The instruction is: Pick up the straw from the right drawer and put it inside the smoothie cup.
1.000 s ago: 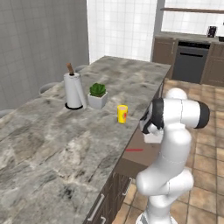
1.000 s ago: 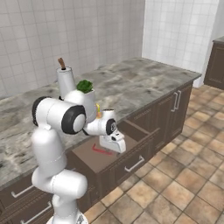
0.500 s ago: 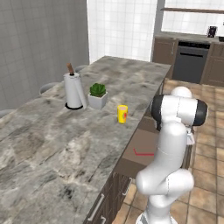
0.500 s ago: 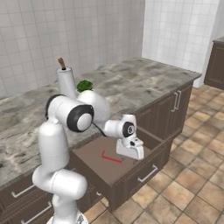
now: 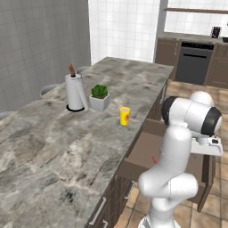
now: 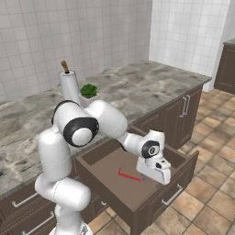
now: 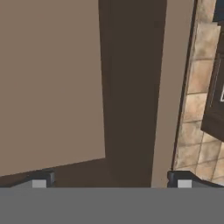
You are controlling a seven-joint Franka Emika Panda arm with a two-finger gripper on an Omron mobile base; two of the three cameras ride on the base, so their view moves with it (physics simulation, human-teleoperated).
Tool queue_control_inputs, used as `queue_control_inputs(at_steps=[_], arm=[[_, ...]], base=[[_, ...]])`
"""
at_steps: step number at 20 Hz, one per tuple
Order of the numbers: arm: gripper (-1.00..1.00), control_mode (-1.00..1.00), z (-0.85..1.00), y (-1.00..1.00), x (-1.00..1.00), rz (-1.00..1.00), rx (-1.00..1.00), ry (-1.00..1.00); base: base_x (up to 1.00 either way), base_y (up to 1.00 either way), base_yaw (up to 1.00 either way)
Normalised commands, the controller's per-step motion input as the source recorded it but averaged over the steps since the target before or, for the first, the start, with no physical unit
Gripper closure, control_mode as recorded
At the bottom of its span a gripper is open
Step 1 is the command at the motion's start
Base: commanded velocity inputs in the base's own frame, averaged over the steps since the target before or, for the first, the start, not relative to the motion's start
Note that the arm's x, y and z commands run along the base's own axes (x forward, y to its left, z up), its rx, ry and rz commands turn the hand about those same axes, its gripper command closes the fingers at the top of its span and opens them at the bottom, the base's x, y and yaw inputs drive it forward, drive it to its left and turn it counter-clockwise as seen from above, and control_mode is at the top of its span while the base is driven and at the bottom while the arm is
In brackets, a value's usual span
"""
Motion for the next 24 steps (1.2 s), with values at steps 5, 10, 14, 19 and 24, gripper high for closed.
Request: queue_control_inputs(at_steps=[5,10,14,19,24], arm=[[-1.00,-1.00,0.48,0.81,-0.10,-0.11,0.23,-0.07],[-1.00,-1.00,0.13,1.00,0.10,-0.30,0.11,0.00],[-1.00,-1.00,-0.32,0.96,0.39,-0.48,-0.03,0.00],[-1.00,-1.00,-0.34,0.49,0.65,-0.39,-0.08,0.00],[-1.00,-1.00,-0.48,0.00,0.38,-0.20,-0.06,0.03]], base=[[0.00,0.00,0.00],[0.00,0.00,0.00],[0.00,0.00,0.00],[0.00,0.00,0.00],[0.00,0.00,0.00]])
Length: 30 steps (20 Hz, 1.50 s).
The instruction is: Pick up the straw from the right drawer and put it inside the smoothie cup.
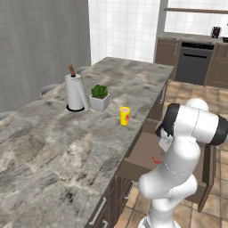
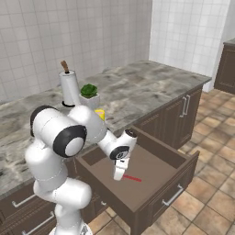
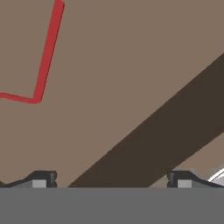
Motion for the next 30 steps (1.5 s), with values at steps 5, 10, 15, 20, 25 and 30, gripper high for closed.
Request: queue_control_inputs(at_steps=[5,10,15,20,25,30], arm=[[-1.00,-1.00,-0.54,0.00,0.38,-0.13,-0.05,0.04],[-1.00,-1.00,-0.20,-0.09,0.61,-0.09,0.00,0.01],[-1.00,-1.00,-0.32,-0.23,0.42,-0.01,0.00,0.00],[-1.00,-1.00,-0.63,-0.18,0.14,0.00,0.00,0.00],[-1.00,-1.00,-0.41,-0.11,0.30,0.00,0.00,0.00],[-1.00,-1.00,-0.41,-0.07,0.30,-0.02,0.00,0.00]], base=[[0.00,0.00,0.00],[0.00,0.00,0.00],[0.00,0.00,0.00],[0.00,0.00,0.00],[0.00,0.00,0.00],[0.00,0.00,0.00]])
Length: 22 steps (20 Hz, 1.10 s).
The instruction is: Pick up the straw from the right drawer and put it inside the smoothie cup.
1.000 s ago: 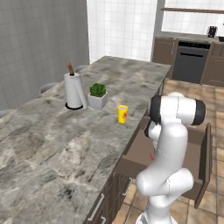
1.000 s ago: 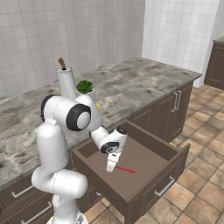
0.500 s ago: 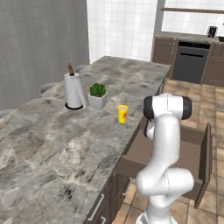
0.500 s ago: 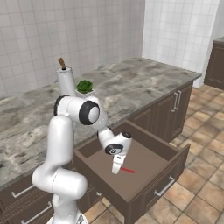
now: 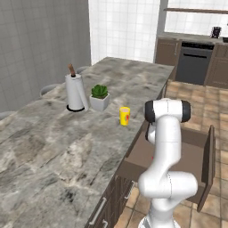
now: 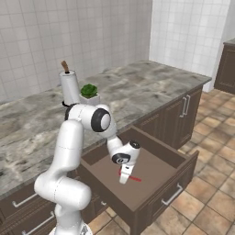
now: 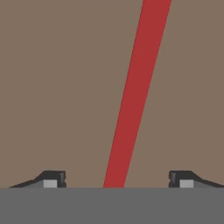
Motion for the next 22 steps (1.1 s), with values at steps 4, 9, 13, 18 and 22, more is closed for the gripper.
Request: queue_control_inputs(at_steps=[4,9,13,18,22], arm=[[-1.00,-1.00,-0.48,0.00,0.27,-0.04,0.00,0.00],[1.00,-1.00,-0.55,0.00,0.01,-0.06,-0.03,0.00],[1.00,-1.00,-0.49,0.00,0.00,-0.13,-0.03,0.01],[1.00,-1.00,-0.08,-0.16,-0.19,-0.18,0.00,0.02],[1.00,-1.00,0.20,-0.32,-0.39,-0.17,0.02,0.02]], base=[[0.00,0.00,0.00],[0.00,0.00,0.00],[0.00,0.00,0.00],[0.00,0.00,0.00],[0.00,0.00,0.00]])
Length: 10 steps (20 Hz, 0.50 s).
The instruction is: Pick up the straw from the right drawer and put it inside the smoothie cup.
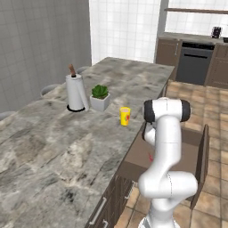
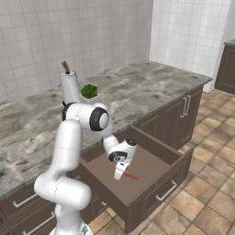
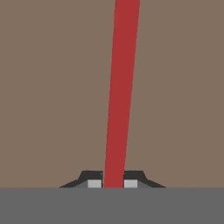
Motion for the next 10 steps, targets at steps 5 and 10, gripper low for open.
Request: queue_control_inputs(at_steps=[5,10], arm=[[1.00,-1.00,0.78,-0.24,-0.40,-0.09,0.06,0.04],[1.00,-1.00,1.00,-0.11,-0.24,-0.05,0.11,0.14]], base=[[0.00,0.00,0.00],[0.00,0.00,0.00]])
